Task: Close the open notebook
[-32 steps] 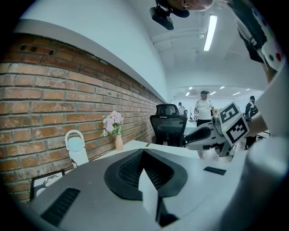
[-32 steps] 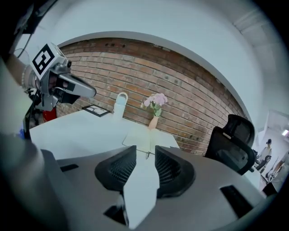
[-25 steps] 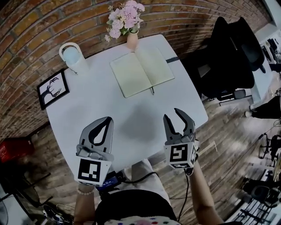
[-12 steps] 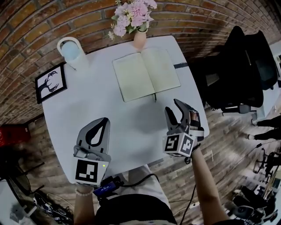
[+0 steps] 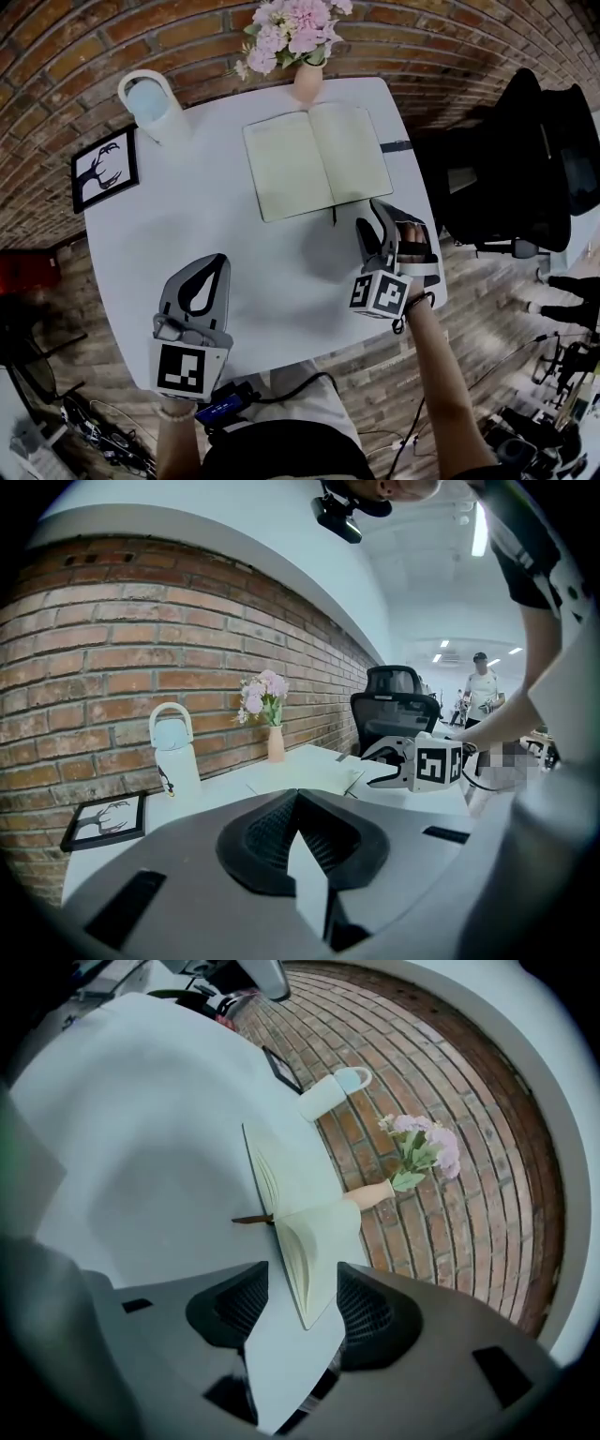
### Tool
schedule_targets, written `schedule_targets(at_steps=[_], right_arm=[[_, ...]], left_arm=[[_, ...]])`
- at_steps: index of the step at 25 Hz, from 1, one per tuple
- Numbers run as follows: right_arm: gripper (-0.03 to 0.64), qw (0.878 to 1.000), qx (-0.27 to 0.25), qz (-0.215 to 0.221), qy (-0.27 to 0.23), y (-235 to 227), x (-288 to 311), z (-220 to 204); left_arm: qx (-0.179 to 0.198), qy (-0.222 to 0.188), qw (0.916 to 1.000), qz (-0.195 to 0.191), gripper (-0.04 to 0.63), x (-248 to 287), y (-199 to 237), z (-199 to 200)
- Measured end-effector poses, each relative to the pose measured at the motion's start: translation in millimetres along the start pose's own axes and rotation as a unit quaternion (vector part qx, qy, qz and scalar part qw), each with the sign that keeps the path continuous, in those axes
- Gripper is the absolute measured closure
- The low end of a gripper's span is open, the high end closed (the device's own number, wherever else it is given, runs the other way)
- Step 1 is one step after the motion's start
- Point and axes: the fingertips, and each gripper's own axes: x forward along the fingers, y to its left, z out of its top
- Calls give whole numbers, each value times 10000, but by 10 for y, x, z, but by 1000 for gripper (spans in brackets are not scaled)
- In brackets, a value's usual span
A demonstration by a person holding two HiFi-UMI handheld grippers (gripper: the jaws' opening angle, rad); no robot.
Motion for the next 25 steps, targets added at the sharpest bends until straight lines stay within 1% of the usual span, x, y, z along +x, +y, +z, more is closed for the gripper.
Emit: schedule_targets(at_steps=[4,12,21,25], right_arm=[[394,9998,-220,-7,-33,-26,137,-17],[388,9972,-738,127,-42,-5,327,-13],[383,9947,-1011,190,-28,-49,446,-34],[385,9942,-1069,105,-53,-65,470,-39]], left_arm=[[-45,27,10000,63,578,43,25,-15],[-87,71,9998,151,578,122,52,-48],[-156,138,9996,191,578,192,78,-83],[-166,157,9996,193,578,217,81,-101]])
